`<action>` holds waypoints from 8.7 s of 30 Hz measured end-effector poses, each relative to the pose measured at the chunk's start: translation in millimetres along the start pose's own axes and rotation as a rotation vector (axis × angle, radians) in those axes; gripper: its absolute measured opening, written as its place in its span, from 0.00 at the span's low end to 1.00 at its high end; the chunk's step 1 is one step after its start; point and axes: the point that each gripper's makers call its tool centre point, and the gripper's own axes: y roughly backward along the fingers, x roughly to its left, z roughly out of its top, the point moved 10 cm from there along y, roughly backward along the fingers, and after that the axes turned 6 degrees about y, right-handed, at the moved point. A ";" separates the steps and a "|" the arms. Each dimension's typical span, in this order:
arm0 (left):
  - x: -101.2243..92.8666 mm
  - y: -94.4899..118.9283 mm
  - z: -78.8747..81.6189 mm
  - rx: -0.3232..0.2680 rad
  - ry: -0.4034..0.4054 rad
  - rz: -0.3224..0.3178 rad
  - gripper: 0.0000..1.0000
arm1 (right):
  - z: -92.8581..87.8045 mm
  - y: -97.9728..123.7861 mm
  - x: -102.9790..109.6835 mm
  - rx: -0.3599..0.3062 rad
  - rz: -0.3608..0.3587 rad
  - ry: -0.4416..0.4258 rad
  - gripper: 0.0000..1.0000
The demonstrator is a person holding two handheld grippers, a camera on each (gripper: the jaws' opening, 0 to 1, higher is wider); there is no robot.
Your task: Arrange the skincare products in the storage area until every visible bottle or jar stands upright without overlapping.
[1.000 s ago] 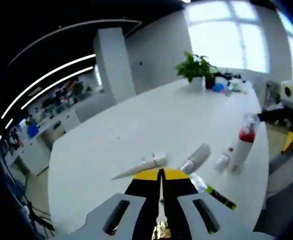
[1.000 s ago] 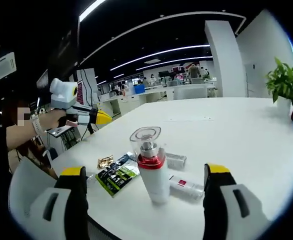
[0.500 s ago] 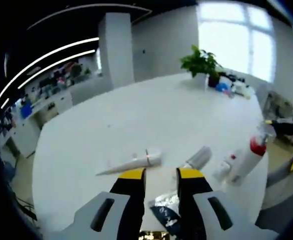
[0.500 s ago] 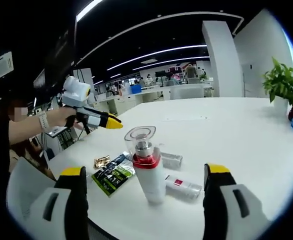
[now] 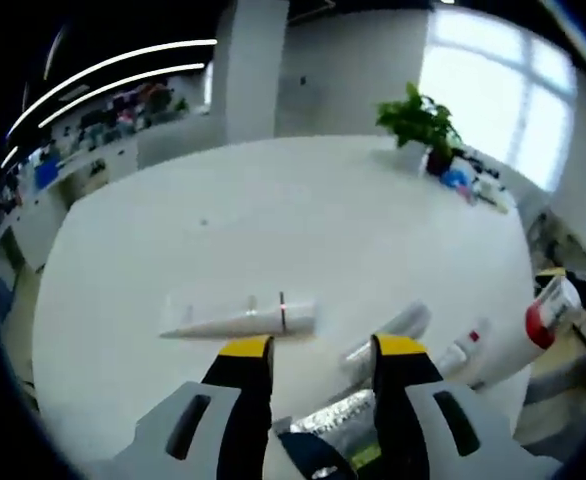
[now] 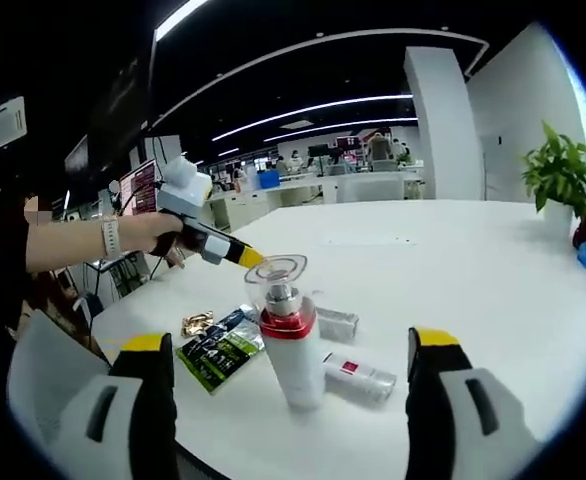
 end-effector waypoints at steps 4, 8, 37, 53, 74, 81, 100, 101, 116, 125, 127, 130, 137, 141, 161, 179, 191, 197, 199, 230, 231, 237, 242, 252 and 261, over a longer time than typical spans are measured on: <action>-1.6 -13.8 1.5 0.029 0.024 0.008 0.42 | 0.9 0.9 -3.8 -0.018 -0.014 -0.013 0.97; 12.3 -33.0 6.0 0.066 0.036 0.019 0.42 | 1.0 0.6 -4.7 -0.023 -0.015 -0.012 0.97; 15.7 -80.9 11.5 0.167 0.112 0.102 0.55 | 1.5 2.8 -10.4 -0.054 -0.062 -0.043 0.95; 16.2 -60.2 17.3 0.186 0.056 0.112 0.54 | 1.3 2.9 -11.1 -0.056 -0.057 -0.067 0.95; 70.9 -116.3 48.4 0.474 -0.514 -0.046 0.46 | -1.3 2.3 -13.6 -0.036 -0.070 -0.074 0.95; 76.0 -122.6 50.8 0.590 -0.641 -0.106 0.40 | -0.9 4.1 -15.5 -0.049 -0.085 -0.081 0.94; 78.0 -133.1 54.8 0.672 -0.688 -0.182 0.38 | 1.3 7.1 -18.8 -0.081 -0.109 -0.101 0.94; 78.2 -133.2 55.0 0.672 -0.686 -0.182 0.38 | 1.5 7.2 -19.0 -0.084 -0.109 -0.102 0.94; 52.4 -113.8 40.2 0.632 -0.656 -0.042 0.26 | 3.2 5.0 -18.6 -0.102 -0.108 -0.101 0.93; 41.5 -106.4 34.3 0.604 -0.649 0.027 0.23 | 3.6 4.3 -19.4 -0.106 -0.111 -0.091 0.92; 43.2 -107.3 35.9 0.621 -0.654 0.012 0.23 | 3.4 4.6 -19.6 -0.105 -0.116 -0.094 0.92; 36.0 -102.6 33.5 0.623 -0.668 0.020 0.23 | 2.1 12.9 -21.6 -0.078 -0.162 -0.096 0.92; 39.8 -89.2 48.4 0.631 -0.793 0.062 0.23 | 5.7 11.4 -18.7 -0.099 -0.150 -0.076 0.92; 38.5 -77.2 52.4 0.642 -0.830 0.063 0.23 | 6.6 11.3 -16.8 -0.099 -0.144 -0.070 0.92; 11.0 -18.1 44.3 0.533 -0.981 0.037 0.23 | 4.4 6.9 -13.4 -0.065 -0.104 -0.041 0.90; -11.8 34.6 23.2 0.337 -0.960 0.064 0.23 | 2.3 1.7 -7.7 -0.028 -0.070 -0.012 0.87; -29.3 58.0 0.4 0.277 -0.932 0.053 0.23 | 0.9 -1.6 1.8 0.029 -0.023 0.055 0.84; -39.8 70.7 -10.4 0.232 -0.904 0.057 0.23 | 0.0 -2.1 3.2 0.038 -0.001 0.051 0.82; -42.1 74.8 -13.2 0.211 -0.905 0.066 0.23 | 0.2 -1.7 2.5 0.036 -0.005 0.050 0.80; -64.9 127.6 -65.2 0.070 -0.629 0.078 0.23 | 12.9 12.0 42.2 0.068 0.208 -0.070 0.36; -66.2 127.6 -65.8 0.064 -0.625 0.070 0.23 | 13.4 9.9 44.5 0.066 0.214 -0.089 0.35; -78.6 130.5 -69.1 0.021 -0.543 0.033 0.23 | 13.7 -7.3 59.1 0.065 0.260 -0.188 0.32; -84.6 134.0 -70.5 -0.018 -0.478 0.007 0.23 | 15.6 -16.6 67.3 0.046 0.275 -0.240 0.32; -102.3 138.1 -75.8 -0.075 -0.386 -0.053 0.23 | 26.8 -31.0 79.0 -0.013 0.314 -0.341 0.30; -113.9 135.8 -73.9 -0.080 -0.419 -0.067 0.23 | 23.4 -42.7 81.1 -0.043 0.324 -0.477 0.24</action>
